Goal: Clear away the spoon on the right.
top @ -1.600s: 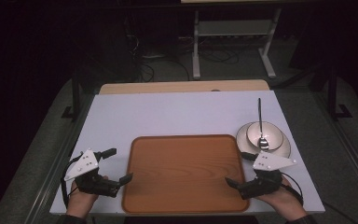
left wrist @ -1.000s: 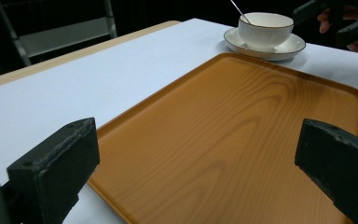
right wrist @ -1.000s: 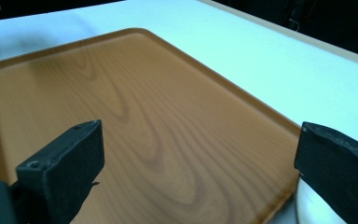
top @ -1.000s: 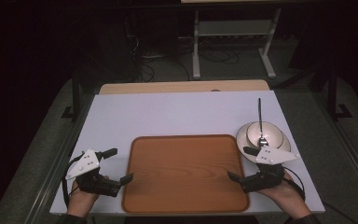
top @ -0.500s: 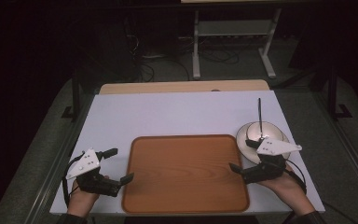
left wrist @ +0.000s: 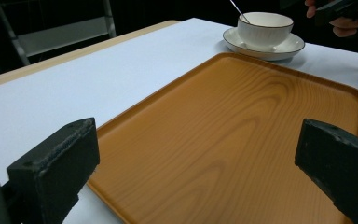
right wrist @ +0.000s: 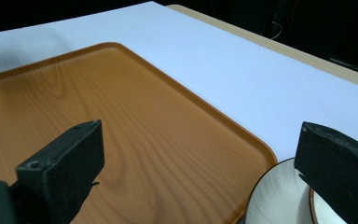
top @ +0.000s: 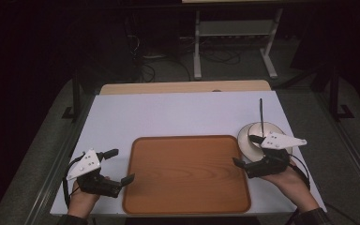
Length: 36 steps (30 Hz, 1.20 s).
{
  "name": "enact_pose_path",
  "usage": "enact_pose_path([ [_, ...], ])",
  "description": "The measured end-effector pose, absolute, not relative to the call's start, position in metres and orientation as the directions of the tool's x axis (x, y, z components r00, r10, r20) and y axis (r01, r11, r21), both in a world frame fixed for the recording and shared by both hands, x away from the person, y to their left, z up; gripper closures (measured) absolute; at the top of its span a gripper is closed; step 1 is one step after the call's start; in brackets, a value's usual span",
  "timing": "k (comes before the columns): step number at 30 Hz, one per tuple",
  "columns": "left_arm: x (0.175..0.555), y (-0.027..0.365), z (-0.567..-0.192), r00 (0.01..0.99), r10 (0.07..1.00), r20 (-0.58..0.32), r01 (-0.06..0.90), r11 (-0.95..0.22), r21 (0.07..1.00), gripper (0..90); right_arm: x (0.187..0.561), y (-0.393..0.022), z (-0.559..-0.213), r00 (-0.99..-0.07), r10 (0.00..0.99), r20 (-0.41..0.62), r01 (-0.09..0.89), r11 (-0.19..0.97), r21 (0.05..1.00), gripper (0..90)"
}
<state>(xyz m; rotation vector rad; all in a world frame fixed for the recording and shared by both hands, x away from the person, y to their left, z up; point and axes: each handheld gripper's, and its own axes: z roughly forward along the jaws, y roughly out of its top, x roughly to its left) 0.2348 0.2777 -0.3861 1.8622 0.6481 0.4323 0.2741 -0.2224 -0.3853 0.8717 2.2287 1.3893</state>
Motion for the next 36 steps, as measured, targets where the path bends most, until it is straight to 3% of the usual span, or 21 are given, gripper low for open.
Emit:
enact_pose_path([
  [36, 0.235, 0.278, -0.387, 0.784, 0.621, -0.009, 0.236, -0.285, 0.929, 0.0, 0.308, -0.228, -0.376, -0.726, 0.687, 0.015, 0.326, 0.325, 0.888, 1.2],
])
